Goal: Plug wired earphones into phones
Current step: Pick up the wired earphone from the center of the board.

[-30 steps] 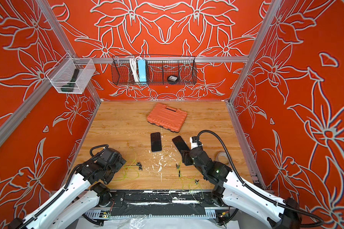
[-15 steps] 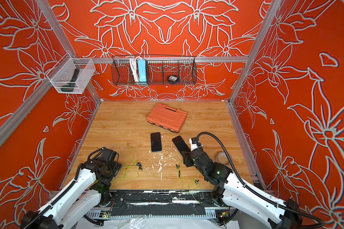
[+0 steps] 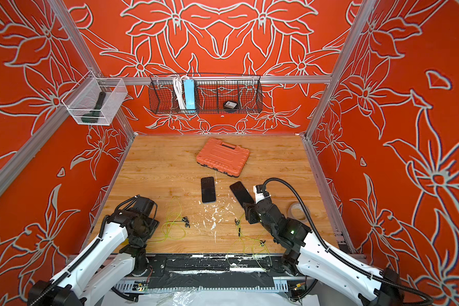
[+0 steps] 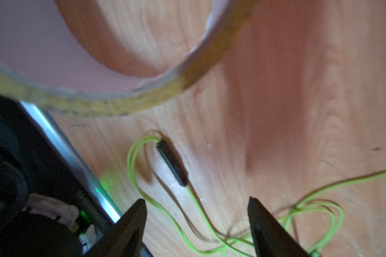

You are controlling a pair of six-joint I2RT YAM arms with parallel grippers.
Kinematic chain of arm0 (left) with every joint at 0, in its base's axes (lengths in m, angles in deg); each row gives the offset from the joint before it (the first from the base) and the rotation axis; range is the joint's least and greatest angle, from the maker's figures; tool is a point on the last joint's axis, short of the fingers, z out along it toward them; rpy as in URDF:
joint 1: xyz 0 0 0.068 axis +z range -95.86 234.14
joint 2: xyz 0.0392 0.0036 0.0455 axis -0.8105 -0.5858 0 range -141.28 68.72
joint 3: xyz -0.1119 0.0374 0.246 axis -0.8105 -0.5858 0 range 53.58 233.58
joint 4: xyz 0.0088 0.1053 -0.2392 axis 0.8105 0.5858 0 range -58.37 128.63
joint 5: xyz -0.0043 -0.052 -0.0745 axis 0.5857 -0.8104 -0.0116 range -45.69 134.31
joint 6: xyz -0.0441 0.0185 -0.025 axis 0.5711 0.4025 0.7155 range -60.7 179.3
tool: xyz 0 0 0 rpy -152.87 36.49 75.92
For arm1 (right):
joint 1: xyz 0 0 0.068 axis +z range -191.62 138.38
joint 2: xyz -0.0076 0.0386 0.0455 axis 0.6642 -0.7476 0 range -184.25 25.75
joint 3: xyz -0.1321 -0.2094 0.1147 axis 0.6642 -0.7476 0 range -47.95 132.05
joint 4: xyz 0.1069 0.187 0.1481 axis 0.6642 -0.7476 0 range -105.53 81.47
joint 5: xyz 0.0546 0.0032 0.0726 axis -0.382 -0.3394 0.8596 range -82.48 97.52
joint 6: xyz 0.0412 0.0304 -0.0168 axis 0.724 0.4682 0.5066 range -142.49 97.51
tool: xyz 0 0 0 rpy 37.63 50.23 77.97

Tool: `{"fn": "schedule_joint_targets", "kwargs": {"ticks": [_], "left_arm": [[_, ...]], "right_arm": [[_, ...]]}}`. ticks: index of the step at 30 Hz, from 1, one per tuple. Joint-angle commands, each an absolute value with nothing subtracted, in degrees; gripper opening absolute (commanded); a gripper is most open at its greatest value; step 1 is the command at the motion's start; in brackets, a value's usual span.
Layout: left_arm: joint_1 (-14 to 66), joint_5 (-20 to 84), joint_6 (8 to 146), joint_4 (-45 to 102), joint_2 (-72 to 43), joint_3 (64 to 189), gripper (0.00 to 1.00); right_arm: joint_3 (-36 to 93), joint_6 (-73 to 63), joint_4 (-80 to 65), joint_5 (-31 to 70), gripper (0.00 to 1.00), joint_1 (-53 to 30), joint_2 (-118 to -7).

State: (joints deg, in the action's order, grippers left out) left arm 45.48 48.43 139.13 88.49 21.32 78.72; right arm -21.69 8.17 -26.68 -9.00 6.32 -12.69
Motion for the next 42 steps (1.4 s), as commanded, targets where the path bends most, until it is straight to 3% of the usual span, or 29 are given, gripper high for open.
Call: {"fn": "schedule_joint_targets", "kwargs": {"ticks": [1,7,10,14,22,31,36,42], "left_arm": [[45.7,47.6,141.7,89.8,22.8,76.6,0.71],[45.7,49.1,141.4,86.3,21.2,75.4,0.67],[45.7,49.0,140.0,82.5,19.1,74.9,0.5],[45.7,48.1,137.0,78.8,17.2,76.1,0.2],[45.7,53.2,123.2,76.8,21.2,85.9,0.0],[45.6,52.0,100.3,66.6,21.9,95.8,0.0],[45.6,39.6,83.8,52.3,26.7,96.8,0.0],[44.7,24.6,75.2,43.0,27.3,97.5,0.0]], "right_arm": [[-22.5,7.7,-26.5,-9.5,0.61,6.0,-12.3],[-22.4,7.6,-26.4,-9.4,0.6,5.9,-12.8],[-22.4,7.7,-26.8,-9.8,0.59,5.9,-12.4],[-22.3,7.7,-27.6,-10.2,0.59,5.8,-11.6],[-21.5,7.3,-26.0,-6.3,0.59,5.8,-11.2],[-16.6,12.0,-17.0,9.1,0.58,5.9,-16.1],[-12.5,16.5,-9.9,15.5,0.58,5.9,-20.8],[-9.4,16.3,-5.8,17.3,0.58,5.9,-25.9]]}}
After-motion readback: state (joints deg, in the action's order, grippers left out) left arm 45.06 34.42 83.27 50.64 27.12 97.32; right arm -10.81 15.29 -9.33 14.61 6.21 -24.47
